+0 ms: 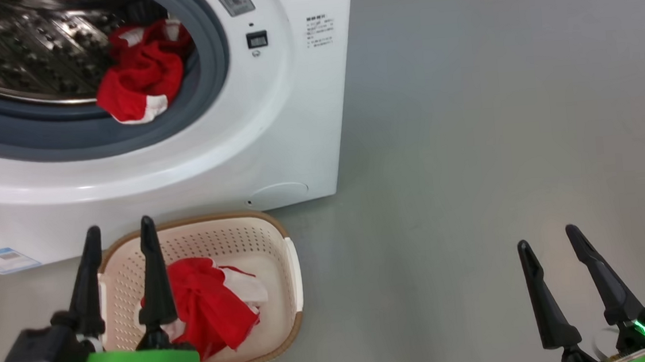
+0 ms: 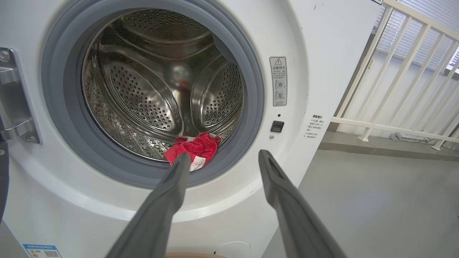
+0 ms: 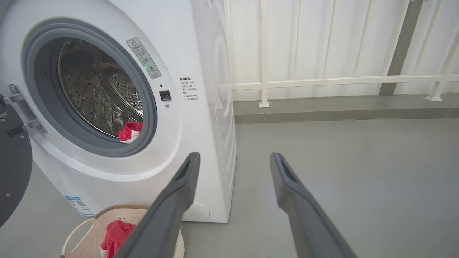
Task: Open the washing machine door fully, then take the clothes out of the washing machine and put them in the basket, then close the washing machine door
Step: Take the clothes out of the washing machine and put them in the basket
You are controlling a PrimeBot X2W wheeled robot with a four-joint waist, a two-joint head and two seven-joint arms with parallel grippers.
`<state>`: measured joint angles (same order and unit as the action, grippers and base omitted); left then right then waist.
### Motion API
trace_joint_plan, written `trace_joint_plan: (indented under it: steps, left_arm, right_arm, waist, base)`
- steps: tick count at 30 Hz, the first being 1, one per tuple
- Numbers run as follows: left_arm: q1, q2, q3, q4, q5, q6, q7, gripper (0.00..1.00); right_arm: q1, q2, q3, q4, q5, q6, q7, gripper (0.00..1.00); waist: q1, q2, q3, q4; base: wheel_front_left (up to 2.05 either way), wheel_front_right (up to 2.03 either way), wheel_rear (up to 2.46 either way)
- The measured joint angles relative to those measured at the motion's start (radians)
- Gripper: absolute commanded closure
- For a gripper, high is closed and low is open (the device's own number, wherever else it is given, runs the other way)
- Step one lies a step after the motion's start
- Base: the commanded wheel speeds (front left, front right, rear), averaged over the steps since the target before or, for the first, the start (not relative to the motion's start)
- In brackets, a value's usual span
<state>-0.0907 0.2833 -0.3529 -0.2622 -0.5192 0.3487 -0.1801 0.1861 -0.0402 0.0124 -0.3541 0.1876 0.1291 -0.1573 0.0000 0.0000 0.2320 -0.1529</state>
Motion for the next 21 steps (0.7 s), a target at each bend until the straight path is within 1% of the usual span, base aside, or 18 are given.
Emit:
trace_joint_plan:
  steps: [10,21]
  left_arm:
    - [-0.124,0.021,0.022,0.054,0.0,-0.012,0.031,0.0]
    - [-0.345,0.033,0.04,0.188,-0.021,-0.065,0.081,0.0]
  right_arm:
    - [-0.045,0.0,0.013,0.02,0.003,0.0,-0.021,0.0]
    - [-0.096,0.0,0.035,0.039,0.008,0.0,-0.031,0.0]
  waist:
    - [0.0,0.0,0.085,-0.021]
    - [0.0,0.0,0.177,-0.029]
  base:
    - [0.0,0.0,0.0]
    - [0.0,0.0,0.0]
